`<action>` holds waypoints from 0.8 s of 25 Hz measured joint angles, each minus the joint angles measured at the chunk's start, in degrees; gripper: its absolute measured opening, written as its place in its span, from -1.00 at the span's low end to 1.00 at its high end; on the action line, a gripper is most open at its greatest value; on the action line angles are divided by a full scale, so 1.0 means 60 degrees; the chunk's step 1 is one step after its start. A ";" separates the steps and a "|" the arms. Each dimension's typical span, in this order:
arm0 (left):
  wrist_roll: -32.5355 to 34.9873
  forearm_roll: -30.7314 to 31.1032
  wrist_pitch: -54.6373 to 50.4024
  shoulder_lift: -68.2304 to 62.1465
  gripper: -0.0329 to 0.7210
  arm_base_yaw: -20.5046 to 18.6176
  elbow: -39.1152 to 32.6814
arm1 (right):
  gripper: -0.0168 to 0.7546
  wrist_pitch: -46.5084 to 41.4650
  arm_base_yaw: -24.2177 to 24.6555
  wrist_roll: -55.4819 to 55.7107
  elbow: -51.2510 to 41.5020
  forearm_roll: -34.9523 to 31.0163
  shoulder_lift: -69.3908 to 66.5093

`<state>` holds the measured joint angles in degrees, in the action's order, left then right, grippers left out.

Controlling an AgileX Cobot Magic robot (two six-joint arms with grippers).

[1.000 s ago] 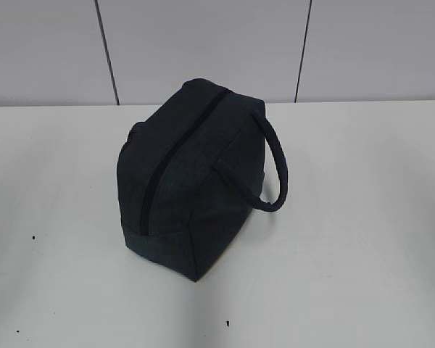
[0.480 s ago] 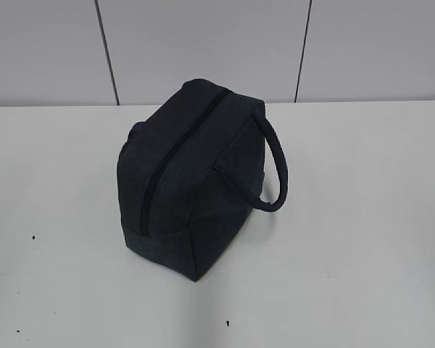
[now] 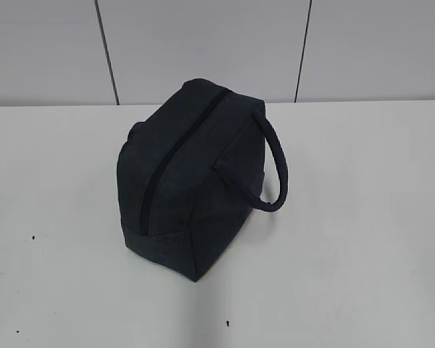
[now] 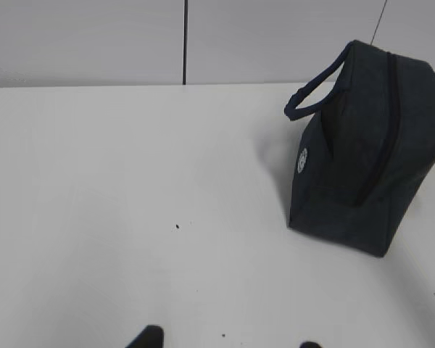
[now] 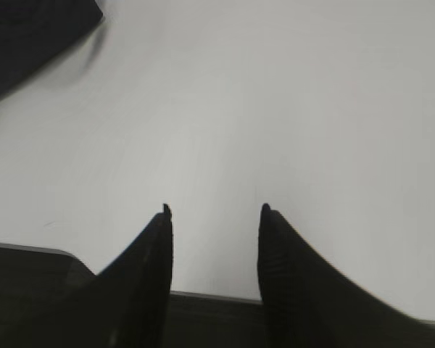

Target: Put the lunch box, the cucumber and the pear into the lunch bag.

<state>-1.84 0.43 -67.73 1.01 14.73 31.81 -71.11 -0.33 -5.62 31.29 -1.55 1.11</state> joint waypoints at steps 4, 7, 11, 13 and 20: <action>0.0000 0.0000 0.0617 0.0000 0.02 0.0000 -0.0295 | -0.14 0.0661 0.0000 0.0000 -0.0396 0.0162 0.0000; 0.0188 -0.0071 0.0661 0.0000 0.02 0.0000 -0.0326 | -0.14 0.0766 0.0000 0.0000 -0.0433 0.0258 0.0000; 0.0460 -0.0345 0.0683 0.0000 0.00 0.0000 -0.0332 | -0.14 0.0784 0.0000 0.0000 -0.0433 0.0258 0.0000; 0.0469 -0.0356 0.0683 0.0000 0.00 0.0000 -0.0332 | -0.14 0.0804 0.0000 0.0000 -0.0433 0.0258 0.0000; 0.0469 -0.0364 0.0683 0.0000 -0.01 0.0000 -0.0332 | -0.14 0.0804 0.0000 0.0000 -0.0433 0.0258 0.0000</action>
<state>0.97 -1.76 -63.64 1.01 14.73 29.82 -66.29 -0.33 -5.62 28.69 0.00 1.11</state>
